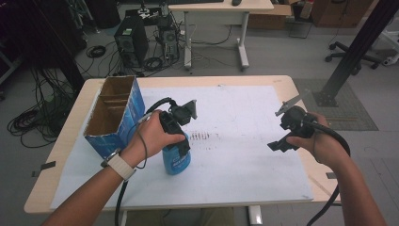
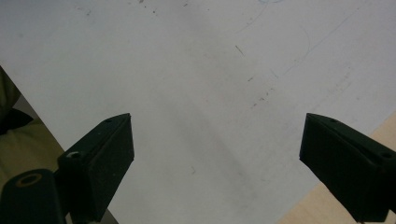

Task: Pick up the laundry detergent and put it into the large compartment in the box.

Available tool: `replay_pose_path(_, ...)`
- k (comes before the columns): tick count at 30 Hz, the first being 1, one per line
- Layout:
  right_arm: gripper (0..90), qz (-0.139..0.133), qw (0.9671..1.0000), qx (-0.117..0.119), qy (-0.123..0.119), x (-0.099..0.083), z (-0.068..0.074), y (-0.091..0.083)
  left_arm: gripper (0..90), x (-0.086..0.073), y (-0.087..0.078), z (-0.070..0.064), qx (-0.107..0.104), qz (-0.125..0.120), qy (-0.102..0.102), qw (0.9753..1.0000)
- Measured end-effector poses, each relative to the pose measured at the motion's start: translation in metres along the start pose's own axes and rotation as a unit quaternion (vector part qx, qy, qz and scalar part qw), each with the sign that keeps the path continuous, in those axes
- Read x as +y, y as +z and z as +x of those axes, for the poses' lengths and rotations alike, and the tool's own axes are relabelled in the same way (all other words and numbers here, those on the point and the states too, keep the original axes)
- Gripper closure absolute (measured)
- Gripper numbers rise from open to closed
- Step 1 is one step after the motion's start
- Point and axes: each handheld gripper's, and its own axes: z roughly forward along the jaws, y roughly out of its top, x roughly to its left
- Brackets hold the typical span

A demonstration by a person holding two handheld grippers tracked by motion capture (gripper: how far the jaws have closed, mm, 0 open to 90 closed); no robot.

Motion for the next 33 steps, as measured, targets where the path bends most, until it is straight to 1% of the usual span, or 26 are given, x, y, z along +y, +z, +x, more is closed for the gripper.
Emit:
replay_pose_path(3, 10.1, 0.000, 1.0000, 0.001, -0.001, 0.0000, 0.0000, 0.0002, 10.9, 0.0004, 0.0017, 0.0001, -0.002, 0.001, 0.002, 1.0000)
replay_pose_path(11, 10.1, -0.001, 1.0000, 0.001, 0.001, -0.0014, -0.0008, 0.0000, 14.3, 0.0013, 0.0036, 0.0026, -0.006, 0.000, -0.006, 1.0000)
replay_pose_path(17, 10.1, 0.000, 1.0000, 0.001, 0.002, -0.0025, -0.0012, -0.0001, 19.9, 0.0015, 0.0032, 0.0033, -0.008, -0.001, -0.006, 0.9999)
replay_pose_path(24, 10.1, 0.000, 1.0000, 0.001, 0.002, -0.0033, -0.0014, 0.0001, 24.8, 0.0006, 0.0021, 0.0048, -0.009, -0.002, -0.015, 0.9998)
replay_pose_path(33, 10.1, 0.000, 1.0000, 0.001, 0.001, -0.0036, -0.0011, 0.0001, 30.7, -0.0005, 0.0012, 0.0055, -0.009, -0.005, -0.020, 0.9997)
